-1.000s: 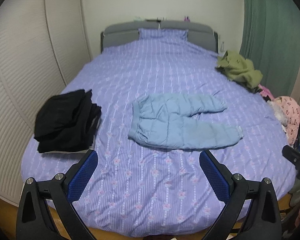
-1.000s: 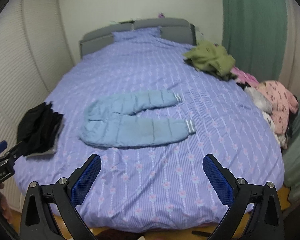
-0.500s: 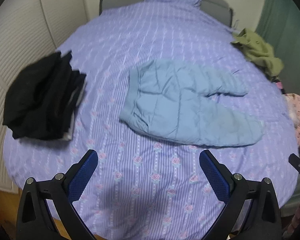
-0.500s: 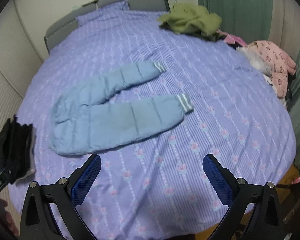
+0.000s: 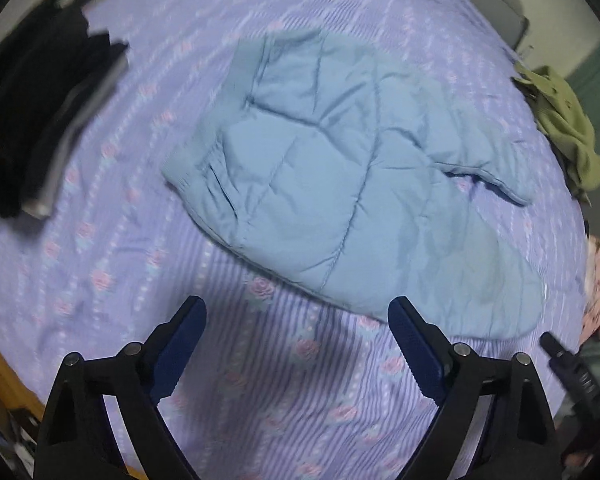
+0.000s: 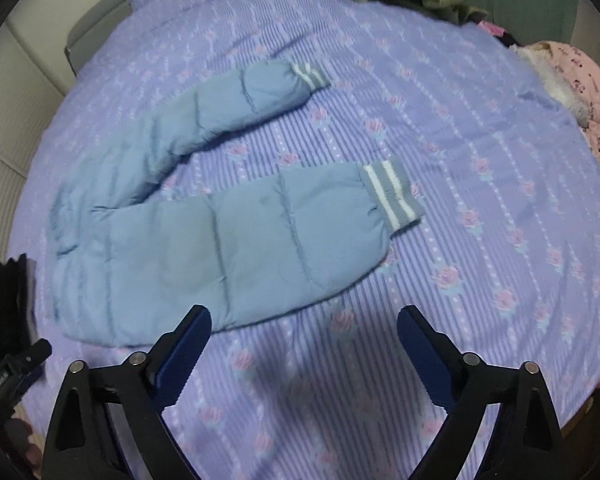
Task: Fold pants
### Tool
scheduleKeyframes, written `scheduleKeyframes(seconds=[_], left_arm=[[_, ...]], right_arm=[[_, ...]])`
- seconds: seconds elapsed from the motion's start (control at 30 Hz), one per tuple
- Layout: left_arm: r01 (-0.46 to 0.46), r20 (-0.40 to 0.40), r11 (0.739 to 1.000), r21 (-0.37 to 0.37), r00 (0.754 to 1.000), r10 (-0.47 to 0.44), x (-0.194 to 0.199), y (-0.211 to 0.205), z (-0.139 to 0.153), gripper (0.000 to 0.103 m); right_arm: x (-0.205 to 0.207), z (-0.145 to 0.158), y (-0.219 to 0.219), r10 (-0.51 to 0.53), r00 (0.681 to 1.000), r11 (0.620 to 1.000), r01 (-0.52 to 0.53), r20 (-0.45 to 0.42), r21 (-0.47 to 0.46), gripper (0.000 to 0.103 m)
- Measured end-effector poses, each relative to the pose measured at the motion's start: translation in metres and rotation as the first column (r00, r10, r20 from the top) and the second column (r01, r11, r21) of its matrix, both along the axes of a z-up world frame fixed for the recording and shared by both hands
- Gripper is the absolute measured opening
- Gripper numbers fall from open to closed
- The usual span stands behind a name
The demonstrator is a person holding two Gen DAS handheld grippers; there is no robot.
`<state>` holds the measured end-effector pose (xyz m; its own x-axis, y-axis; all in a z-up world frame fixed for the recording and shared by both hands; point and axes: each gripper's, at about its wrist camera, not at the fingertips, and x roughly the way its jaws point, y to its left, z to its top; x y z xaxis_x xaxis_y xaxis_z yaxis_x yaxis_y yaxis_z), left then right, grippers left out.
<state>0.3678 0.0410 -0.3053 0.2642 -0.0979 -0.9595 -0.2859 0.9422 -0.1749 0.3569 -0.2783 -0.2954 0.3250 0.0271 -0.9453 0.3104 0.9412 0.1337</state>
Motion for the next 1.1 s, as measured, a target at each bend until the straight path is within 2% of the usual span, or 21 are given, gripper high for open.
scheduleKeyframes(seconds=[0.2, 0.33, 0.43, 0.47, 0.53, 0.57, 0.6, 0.63, 0.67, 0.7, 0.73, 0.8, 0.93, 1.1], left_arm=[[-0.05, -0.064, 0.997, -0.055, 0.997, 0.046, 0.021, 0.001, -0.035, 0.092], [-0.105, -0.133, 0.986, -0.129, 0.987, 0.088, 0.035, 0.002, -0.062, 0.088], [-0.135, -0.174, 0.979, -0.15, 0.979, 0.108, 0.041, 0.001, -0.077, 0.089], [-0.148, -0.184, 0.975, -0.166, 0.976, 0.117, 0.041, 0.001, -0.08, 0.087], [-0.176, -0.196, 0.962, -0.211, 0.971, 0.135, 0.041, 0.002, -0.084, 0.073], [-0.183, -0.195, 0.954, -0.238, 0.971, 0.138, 0.042, 0.002, -0.084, 0.059], [-0.186, -0.19, 0.947, -0.261, 0.972, 0.139, 0.041, 0.002, -0.081, 0.047], [-0.182, -0.18, 0.948, -0.261, 0.974, 0.138, 0.041, 0.0, -0.077, 0.043], [-0.171, -0.167, 0.953, -0.25, 0.977, 0.132, 0.041, -0.001, -0.071, 0.034], [-0.155, -0.15, 0.959, -0.236, 0.981, 0.121, 0.04, -0.003, -0.065, 0.027], [-0.126, -0.128, 0.968, -0.218, 0.987, 0.1, 0.04, -0.007, -0.056, 0.025], [-0.067, -0.081, 0.98, -0.188, 0.995, 0.052, 0.038, -0.012, -0.041, 0.02], [0.015, 0.016, 0.989, -0.146, 1.0, -0.012, 0.036, -0.012, -0.009, 0.017], [0.02, 0.053, 0.986, -0.163, 0.999, -0.012, 0.03, -0.006, 0.016, 0.015]], right_arm=[[0.018, -0.036, -0.005, -0.011, 0.998, 0.999, 0.014, -0.069, 0.045, 0.087], [0.029, -0.059, -0.008, -0.02, 0.993, 0.998, 0.027, -0.113, 0.065, 0.077], [0.034, -0.073, -0.009, -0.032, 0.99, 0.993, 0.048, -0.136, 0.111, 0.075], [0.035, -0.077, -0.009, -0.04, 0.989, 0.992, 0.056, -0.143, 0.114, 0.074], [0.038, -0.084, -0.009, -0.044, 0.987, 0.989, 0.065, -0.155, 0.132, 0.064], [0.04, -0.084, -0.007, -0.041, 0.987, 0.989, 0.063, -0.155, 0.135, 0.061], [0.042, -0.083, -0.006, -0.038, 0.988, 0.989, 0.059, -0.149, 0.138, 0.053], [0.044, -0.084, -0.006, -0.037, 0.989, 0.988, 0.057, -0.143, 0.142, 0.042], [0.045, -0.081, -0.007, -0.041, 0.99, 0.987, 0.061, -0.134, 0.15, 0.037], [0.045, -0.076, -0.009, -0.053, 0.991, 0.985, 0.072, -0.12, 0.159, 0.026], [0.045, -0.072, -0.011, -0.061, 0.992, 0.983, 0.079, -0.112, 0.166, 0.018], [0.042, -0.059, -0.016, -0.087, 0.993, 0.977, 0.1, -0.079, 0.189, 0.015], [0.033, -0.021, -0.019, -0.086, 0.996, 0.975, 0.082, 0.009, 0.208, 0.013], [0.023, 0.024, -0.012, -0.033, 0.997, 0.982, 0.019, 0.072, 0.186, 0.011]])
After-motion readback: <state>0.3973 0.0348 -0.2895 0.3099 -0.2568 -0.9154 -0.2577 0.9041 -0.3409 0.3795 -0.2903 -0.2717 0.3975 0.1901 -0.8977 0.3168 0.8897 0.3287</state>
